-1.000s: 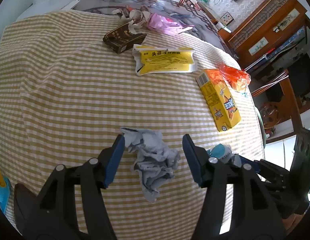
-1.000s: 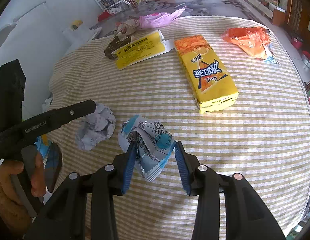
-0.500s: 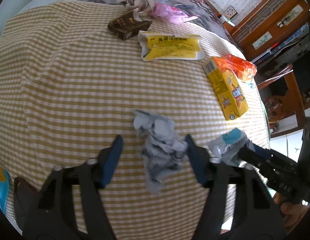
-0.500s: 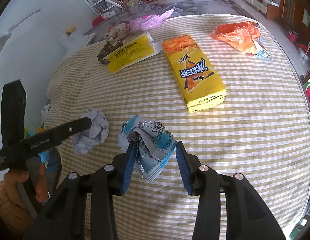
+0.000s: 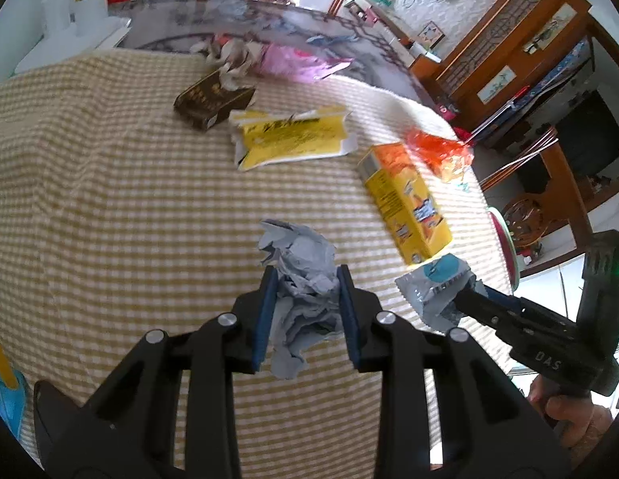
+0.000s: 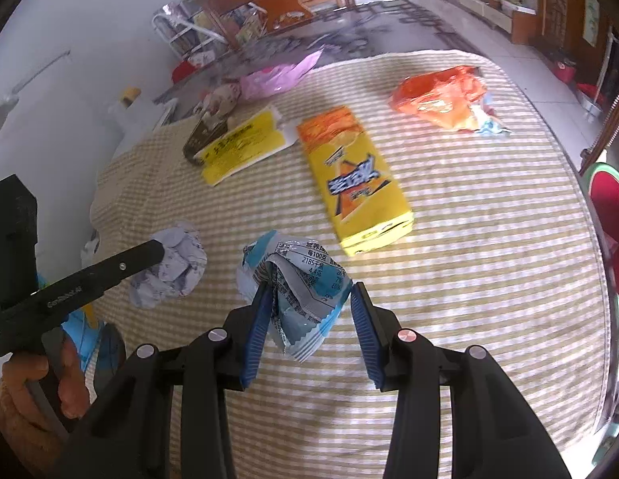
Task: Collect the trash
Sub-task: 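Carry the tissue and wrapper to the red bin and open both tools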
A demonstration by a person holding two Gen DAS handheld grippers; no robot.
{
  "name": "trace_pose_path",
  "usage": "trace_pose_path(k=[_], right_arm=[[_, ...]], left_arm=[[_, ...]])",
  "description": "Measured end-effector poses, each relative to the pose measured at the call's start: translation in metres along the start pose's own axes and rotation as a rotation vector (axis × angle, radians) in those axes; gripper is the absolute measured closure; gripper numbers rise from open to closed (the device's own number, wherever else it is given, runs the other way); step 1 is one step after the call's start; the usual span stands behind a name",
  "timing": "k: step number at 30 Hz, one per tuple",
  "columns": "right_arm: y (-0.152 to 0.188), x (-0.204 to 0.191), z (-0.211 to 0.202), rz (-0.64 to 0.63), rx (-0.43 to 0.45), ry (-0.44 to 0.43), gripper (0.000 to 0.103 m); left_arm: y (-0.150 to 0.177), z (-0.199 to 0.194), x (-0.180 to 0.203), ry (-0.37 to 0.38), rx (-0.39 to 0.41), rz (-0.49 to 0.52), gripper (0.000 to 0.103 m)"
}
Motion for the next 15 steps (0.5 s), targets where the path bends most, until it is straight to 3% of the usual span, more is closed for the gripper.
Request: trace_pose_path(k=[15], right_arm=[[-0.007, 0.032, -0.023, 0.066, 0.056, 0.015, 0.062]], left_arm=[[-0.019, -0.002, 0.037, 0.044, 0.037, 0.059, 0.074]])
Point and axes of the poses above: each gripper's, at about its wrist camera, not at the fingertips, and z roughly the way its jaws point, x to its right, y to its underside, the point moved 3 cm from there along z, roughly the way its jaws point, and after that the axes turned 14 degrees about z, right-handed, at the moved point
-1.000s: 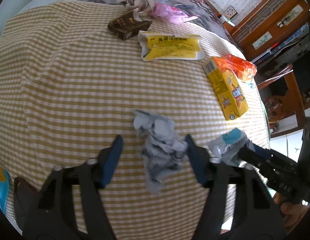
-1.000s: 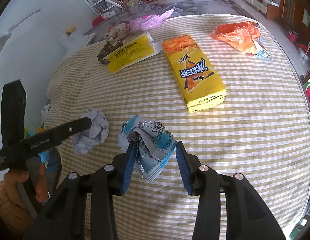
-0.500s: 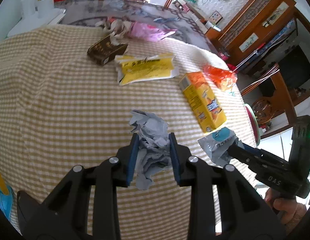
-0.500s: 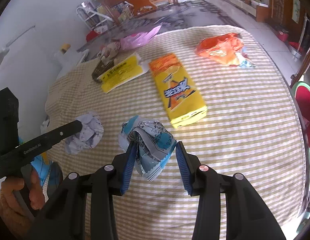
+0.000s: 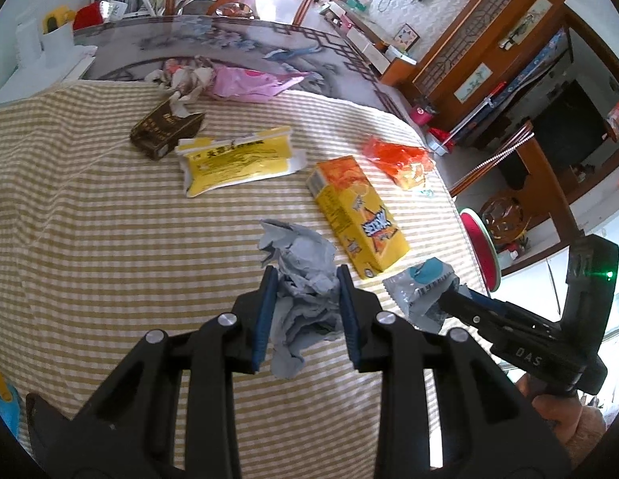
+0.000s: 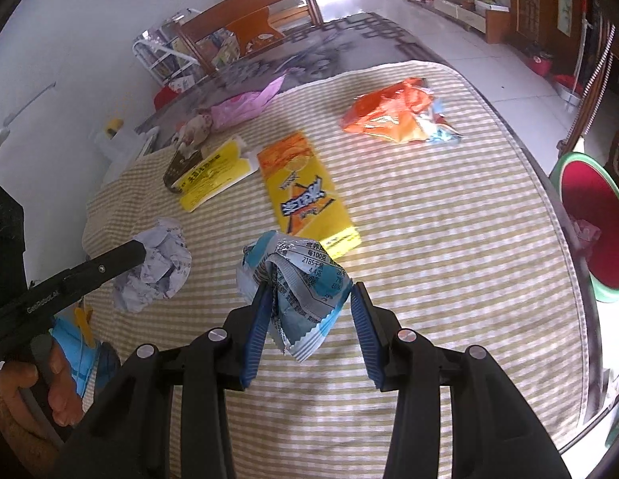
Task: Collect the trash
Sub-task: 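Carry the tissue and wrapper to the red bin and open both tools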
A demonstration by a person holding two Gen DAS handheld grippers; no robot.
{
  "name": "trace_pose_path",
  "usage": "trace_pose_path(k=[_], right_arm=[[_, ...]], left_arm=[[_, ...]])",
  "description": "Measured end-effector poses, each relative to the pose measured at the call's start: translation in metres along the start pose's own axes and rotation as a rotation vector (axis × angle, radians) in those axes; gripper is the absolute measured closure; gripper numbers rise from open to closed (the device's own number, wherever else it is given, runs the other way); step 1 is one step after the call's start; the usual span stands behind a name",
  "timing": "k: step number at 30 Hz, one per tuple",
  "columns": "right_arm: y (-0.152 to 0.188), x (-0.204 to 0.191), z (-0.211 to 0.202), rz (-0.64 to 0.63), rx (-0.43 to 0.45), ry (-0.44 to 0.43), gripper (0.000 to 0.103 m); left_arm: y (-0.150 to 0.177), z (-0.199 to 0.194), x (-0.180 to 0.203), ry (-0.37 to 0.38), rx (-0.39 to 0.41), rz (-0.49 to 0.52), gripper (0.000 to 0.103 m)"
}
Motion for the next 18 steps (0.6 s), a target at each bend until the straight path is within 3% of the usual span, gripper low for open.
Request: trace_pose_path(k=[8, 18], right_arm=[[-0.017, 0.036, -0.004, 0.032, -0.014, -0.002, 0.062], [-0.056, 0.109, -0.031, 0.108, 0.035, 0.022, 0.062]], left_arm=[[-0.008, 0.015, 0.024, -0.01, -0.014, -0.007, 0.074], [-0.048, 0.053, 0.097, 0.028, -0.016, 0.058, 0.074]])
Point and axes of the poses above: each gripper's, at about its wrist camera, not at the fingertips, and z roughly the way its jaws point, x to its right, y to its underside, the point moved 3 cm from there along z, roughly the way its jaws point, and after that the axes turned 14 degrees about z, right-handed, at the moved point
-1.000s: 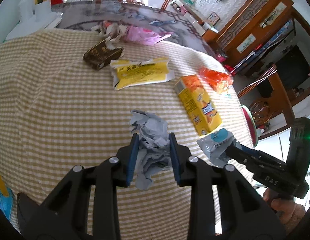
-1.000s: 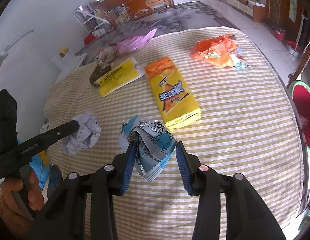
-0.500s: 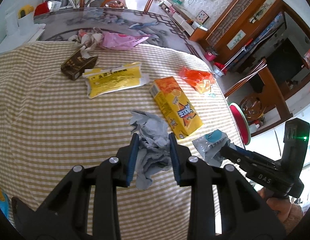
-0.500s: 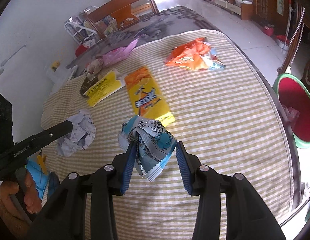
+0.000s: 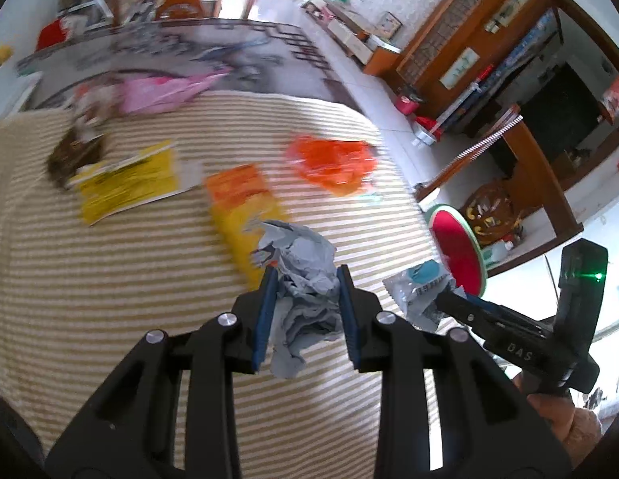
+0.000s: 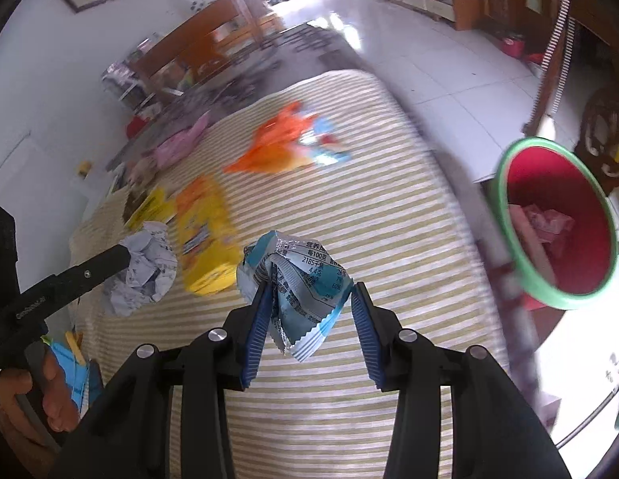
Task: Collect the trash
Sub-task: 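Carry the tissue and wrapper to the red bin and open both tools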
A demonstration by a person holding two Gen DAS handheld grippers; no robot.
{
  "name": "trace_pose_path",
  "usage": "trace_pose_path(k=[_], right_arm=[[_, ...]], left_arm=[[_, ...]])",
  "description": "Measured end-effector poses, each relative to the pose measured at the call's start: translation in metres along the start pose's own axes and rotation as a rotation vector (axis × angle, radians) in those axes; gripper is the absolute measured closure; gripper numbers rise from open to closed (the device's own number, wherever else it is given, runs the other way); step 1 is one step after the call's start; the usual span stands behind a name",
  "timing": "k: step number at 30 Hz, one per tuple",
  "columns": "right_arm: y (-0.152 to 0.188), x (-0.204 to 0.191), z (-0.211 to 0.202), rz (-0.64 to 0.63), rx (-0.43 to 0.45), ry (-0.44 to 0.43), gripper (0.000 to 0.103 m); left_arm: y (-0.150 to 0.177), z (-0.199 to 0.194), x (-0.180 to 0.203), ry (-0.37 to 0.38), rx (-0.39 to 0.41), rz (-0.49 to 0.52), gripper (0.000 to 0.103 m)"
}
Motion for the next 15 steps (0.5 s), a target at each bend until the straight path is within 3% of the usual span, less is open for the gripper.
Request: trace_pose_path(k=[15], right_arm=[[-0.068, 0.151, -0.061, 0.223, 0.131, 0.076, 0.062]], left_arm=[[-0.076, 0.08, 0.143, 0.178, -0.016, 0.159, 0.074]])
Point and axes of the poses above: each gripper's, at about its wrist camera, not at the fingertips, and z roughly the way its jaws point, x to its right, y to its underside, the point moved 3 cm from there along z, roughly the way its jaws point, and after that the axes turned 14 degrees about z, right-handed, at the moved point
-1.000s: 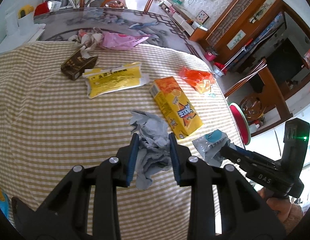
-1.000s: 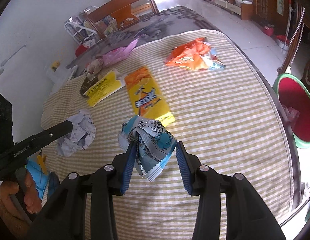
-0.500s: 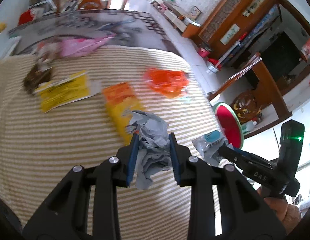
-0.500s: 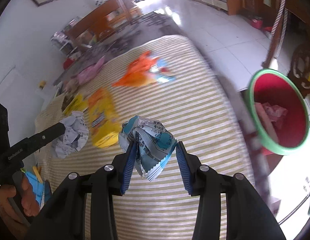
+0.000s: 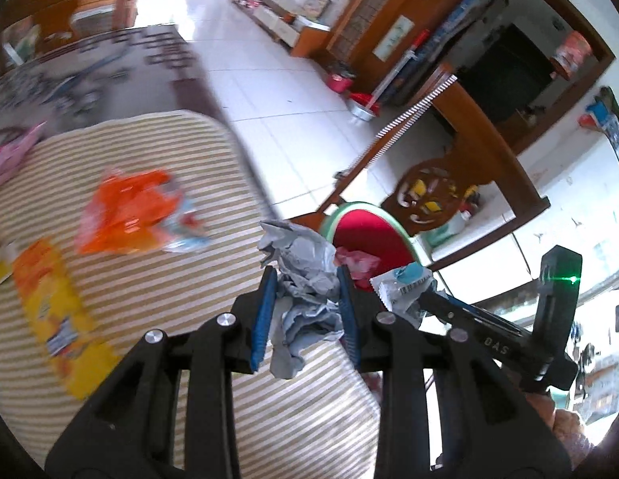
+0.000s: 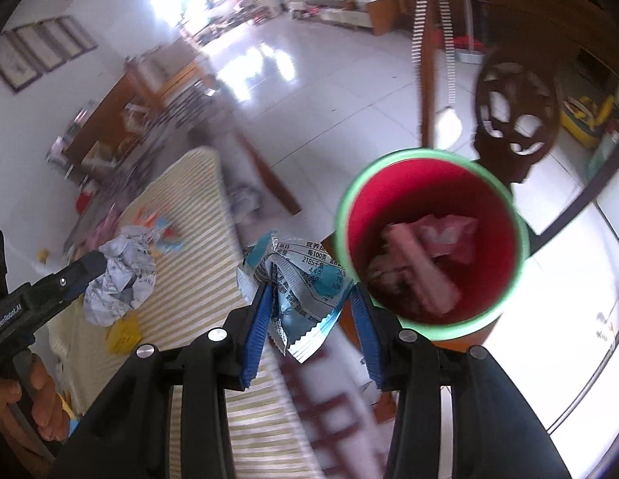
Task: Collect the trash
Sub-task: 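Carry the tissue and wrapper to the red bin and open both tools, then move both tools back over the bed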
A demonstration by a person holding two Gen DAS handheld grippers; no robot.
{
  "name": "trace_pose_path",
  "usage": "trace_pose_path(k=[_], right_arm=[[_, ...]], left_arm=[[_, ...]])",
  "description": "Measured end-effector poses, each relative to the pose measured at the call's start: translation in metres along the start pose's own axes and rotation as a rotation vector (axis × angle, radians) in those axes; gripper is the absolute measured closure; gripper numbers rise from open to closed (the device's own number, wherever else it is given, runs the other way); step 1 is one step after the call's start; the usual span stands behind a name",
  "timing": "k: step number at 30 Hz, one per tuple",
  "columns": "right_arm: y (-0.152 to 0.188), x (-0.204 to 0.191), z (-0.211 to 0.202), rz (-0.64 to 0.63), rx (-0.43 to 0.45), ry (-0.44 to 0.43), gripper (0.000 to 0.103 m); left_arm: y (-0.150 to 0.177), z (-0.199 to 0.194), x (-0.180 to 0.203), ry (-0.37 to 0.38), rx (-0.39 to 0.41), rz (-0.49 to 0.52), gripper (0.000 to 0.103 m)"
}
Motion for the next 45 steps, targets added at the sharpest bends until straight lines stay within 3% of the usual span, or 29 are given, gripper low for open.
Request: trace_pose_path(k=[12, 13, 14, 15, 16, 17, 24, 33, 37, 45], right_arm=[[-0.057, 0.075, -0.027, 0.097, 0.069, 0.031, 0.059], [-0.059, 0.077, -0.027, 0.1, 0.072, 0.029, 0.058], [-0.063, 0.08, -0.028, 0.106, 0.076, 0.027, 0.055], [-0.065, 0.081, -0.028, 0.109, 0.077, 0.023, 0.047], [-0.068, 0.083, -0.028, 0.117, 0.08, 0.019, 0.038], [-0.07, 0.085, -0.029, 0.123, 0.087, 0.017, 0.036], [-0.075, 0.089, -0.026, 0.143, 0.093, 0.016, 0.034], [-0.051, 0.025, -0.003, 0.003, 0.028, -0.014, 0.034], [-0.029, -0.021, 0.012, -0.092, -0.021, -0.037, 0.034], [0.035, -0.115, 0.051, -0.266, -0.136, -0.062, 0.034]], left_arm=[[-0.042, 0.083, 0.093, 0.143, -0.083, 0.131, 0.073], [-0.044, 0.087, 0.099, 0.152, -0.085, 0.141, 0.067], [-0.047, 0.089, 0.103, 0.157, -0.082, 0.145, 0.053], [-0.048, 0.09, 0.104, 0.157, -0.073, 0.143, 0.046], [-0.049, 0.09, 0.105, 0.158, -0.063, 0.139, 0.043], [-0.05, 0.089, 0.105, 0.158, -0.059, 0.137, 0.043], [-0.037, 0.071, 0.08, 0.074, -0.045, 0.092, 0.035], [0.013, 0.023, 0.002, -0.085, -0.024, -0.115, 0.032], [0.039, -0.001, -0.027, -0.112, -0.012, -0.211, 0.032], [0.09, -0.061, -0.078, -0.173, 0.028, -0.297, 0.032]])
Point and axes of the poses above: each gripper's, at about its wrist camera, not at the fingertips, and z roughly the way its jaws point, x to its right, y to its underside, the point moved 3 cm from there along z, roughly the way its jaws point, and after that the axes turned 14 degrees about z, right-handed, at the moved point
